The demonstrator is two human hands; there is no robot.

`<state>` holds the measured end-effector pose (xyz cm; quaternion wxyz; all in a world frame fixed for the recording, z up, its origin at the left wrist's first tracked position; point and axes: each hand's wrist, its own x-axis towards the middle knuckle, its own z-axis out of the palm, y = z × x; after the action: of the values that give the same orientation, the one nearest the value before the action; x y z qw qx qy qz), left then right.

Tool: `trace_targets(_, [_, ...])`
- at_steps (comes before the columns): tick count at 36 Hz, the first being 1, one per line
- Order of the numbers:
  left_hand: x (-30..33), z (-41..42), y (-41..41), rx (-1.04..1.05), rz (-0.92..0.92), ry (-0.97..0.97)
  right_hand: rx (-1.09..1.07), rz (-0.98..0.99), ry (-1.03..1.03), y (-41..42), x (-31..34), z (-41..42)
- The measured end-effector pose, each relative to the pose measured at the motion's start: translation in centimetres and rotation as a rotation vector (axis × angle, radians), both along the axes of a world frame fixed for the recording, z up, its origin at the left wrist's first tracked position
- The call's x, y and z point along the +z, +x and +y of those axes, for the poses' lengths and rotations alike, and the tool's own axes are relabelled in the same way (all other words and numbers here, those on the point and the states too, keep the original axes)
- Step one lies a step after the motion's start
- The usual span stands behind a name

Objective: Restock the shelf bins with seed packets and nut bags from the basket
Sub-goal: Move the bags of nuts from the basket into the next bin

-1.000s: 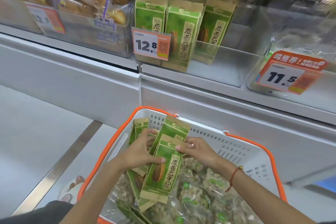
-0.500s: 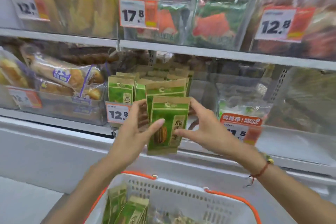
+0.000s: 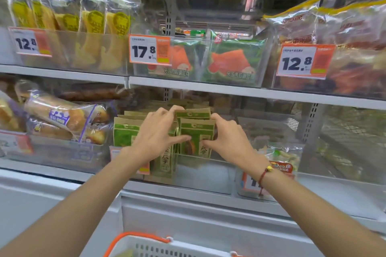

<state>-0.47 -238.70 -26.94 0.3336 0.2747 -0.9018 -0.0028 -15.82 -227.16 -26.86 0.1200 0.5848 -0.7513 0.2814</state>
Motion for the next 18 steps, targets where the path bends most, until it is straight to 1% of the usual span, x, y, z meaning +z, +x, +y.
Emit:
trace_targets(5, [-1.3, -1.0, -1.2, 0.038, -0.15, -0.097, 0.015, -0.182, 0.092, -0.6, -1.7, -2.5])
trace_targets(7, [-1.7, -1.4, -1.7, 0.059, -0.15, -0.093, 0.002, -0.24, 0.104, -0.7, -2.0, -3.2])
trace_targets(9, [-1.8, -1.6, -2.1, 0.069, -0.101, -0.092, -0.03, -0.28, 0.094, -0.7, -2.1, -3.8])
trace_targets(12, [-1.7, -1.6, -2.4, 0.069, -0.066, -0.14, -0.108, -0.324, 0.075, -0.9, -2.0, -4.5])
trace_targets(14, [-1.7, -1.9, -2.7, 0.069, -0.082, -0.164, -0.125, -0.339, 0.094, -0.9, -1.9, -4.8])
trace_targets(18, [-1.4, -2.2, -3.2, 0.094, -0.151, -0.139, -0.099, -0.415, 0.16, -0.9, -1.8, -5.4])
